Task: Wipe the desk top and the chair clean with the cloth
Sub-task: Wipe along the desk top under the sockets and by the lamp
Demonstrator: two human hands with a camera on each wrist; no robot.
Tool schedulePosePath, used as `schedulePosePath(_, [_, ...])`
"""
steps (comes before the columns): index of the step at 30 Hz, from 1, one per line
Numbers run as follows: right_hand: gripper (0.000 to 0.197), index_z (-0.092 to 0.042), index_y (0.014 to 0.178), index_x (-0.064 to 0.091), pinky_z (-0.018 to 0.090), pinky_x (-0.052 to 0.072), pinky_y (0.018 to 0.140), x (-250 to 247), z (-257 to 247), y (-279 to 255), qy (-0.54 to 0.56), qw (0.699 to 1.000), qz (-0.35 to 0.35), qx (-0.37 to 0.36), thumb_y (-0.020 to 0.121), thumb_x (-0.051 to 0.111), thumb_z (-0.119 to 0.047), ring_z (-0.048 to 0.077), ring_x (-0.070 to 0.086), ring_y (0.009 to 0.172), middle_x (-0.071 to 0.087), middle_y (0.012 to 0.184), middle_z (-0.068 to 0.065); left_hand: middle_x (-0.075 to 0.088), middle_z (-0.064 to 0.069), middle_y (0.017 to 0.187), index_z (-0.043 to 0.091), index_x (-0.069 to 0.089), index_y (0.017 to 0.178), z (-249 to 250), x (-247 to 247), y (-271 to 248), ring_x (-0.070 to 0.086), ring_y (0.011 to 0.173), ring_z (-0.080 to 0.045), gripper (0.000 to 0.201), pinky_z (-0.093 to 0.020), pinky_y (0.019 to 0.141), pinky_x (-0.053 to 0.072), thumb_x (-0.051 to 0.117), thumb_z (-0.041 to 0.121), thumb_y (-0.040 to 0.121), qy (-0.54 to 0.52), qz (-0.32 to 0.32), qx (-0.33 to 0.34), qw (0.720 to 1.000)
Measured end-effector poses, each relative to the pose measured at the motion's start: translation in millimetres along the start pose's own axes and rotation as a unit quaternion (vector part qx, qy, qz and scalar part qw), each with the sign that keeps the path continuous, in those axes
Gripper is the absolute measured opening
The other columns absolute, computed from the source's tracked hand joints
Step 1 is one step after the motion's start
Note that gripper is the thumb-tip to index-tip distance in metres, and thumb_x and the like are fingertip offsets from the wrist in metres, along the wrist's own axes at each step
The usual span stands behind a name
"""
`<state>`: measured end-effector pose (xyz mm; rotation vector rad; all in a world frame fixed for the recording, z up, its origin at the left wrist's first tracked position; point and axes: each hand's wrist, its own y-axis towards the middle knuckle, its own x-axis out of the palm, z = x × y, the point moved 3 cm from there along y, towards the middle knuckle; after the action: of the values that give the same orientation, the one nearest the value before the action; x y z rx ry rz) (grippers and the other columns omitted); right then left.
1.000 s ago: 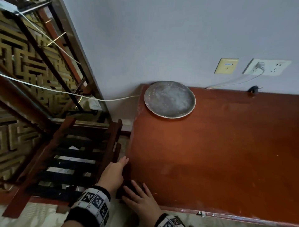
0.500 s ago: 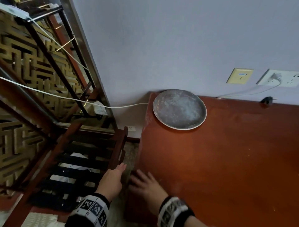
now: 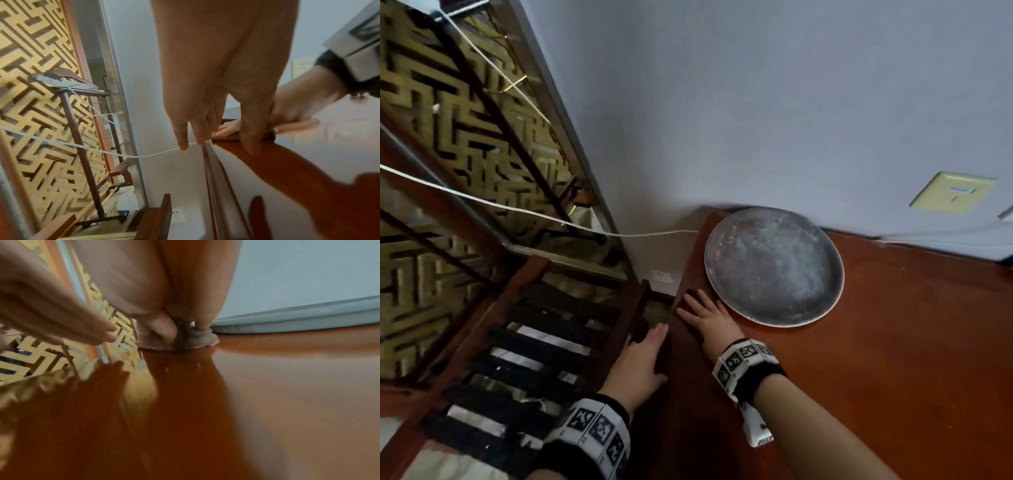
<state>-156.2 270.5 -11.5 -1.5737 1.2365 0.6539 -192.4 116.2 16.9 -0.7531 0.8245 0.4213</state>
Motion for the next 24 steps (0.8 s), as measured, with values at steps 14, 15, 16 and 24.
schedulePosePath(14, [0.070,-0.019,0.149,0.017,0.044,-0.011,0.114,8,-10,-17,-0.029,0.996,-0.003,-0.083,0.088,0.047,-0.005,0.023,-0.016,0.143,-0.006,0.158,0.000,-0.004,0.002,0.159,0.018,-0.010,0.151,6,12,4,0.014,0.145,-0.014,0.105,-0.025,0.116,0.012,0.070,0.022,0.083,0.036,-0.021,-0.055,0.998])
schedulePosePath(15, [0.067,-0.019,0.149,0.020,0.043,-0.011,0.113,15,-13,-34,-0.027,0.994,-0.017,-0.102,0.088,0.045,-0.005,0.024,-0.014,0.143,-0.003,0.158,0.001,-0.006,0.003,0.159,0.018,-0.011,0.150,4,15,1,0.012,0.146,-0.012,0.106,-0.025,0.116,0.011,0.070,0.023,0.083,0.040,-0.023,-0.052,0.998])
schedulePosePath(16, [0.064,-0.019,0.146,0.028,0.044,-0.005,0.113,22,-13,-52,-0.032,0.991,-0.022,-0.125,0.086,0.043,-0.006,0.026,-0.007,0.144,0.007,0.158,0.002,-0.008,0.003,0.159,0.018,-0.013,0.149,1,18,-1,0.007,0.146,-0.012,0.107,-0.026,0.117,0.009,0.070,0.025,0.083,0.047,-0.021,-0.049,0.997])
schedulePosePath(24, [0.078,-0.032,0.147,0.018,0.044,0.000,0.118,34,40,-145,0.050,0.986,0.077,0.138,0.080,0.041,0.000,0.021,-0.025,0.134,-0.014,0.148,-0.014,-0.017,0.013,0.152,0.018,-0.012,0.149,42,26,-7,-0.003,0.144,-0.004,0.105,-0.025,0.116,-0.002,0.068,0.029,0.083,0.112,-0.034,0.076,0.990])
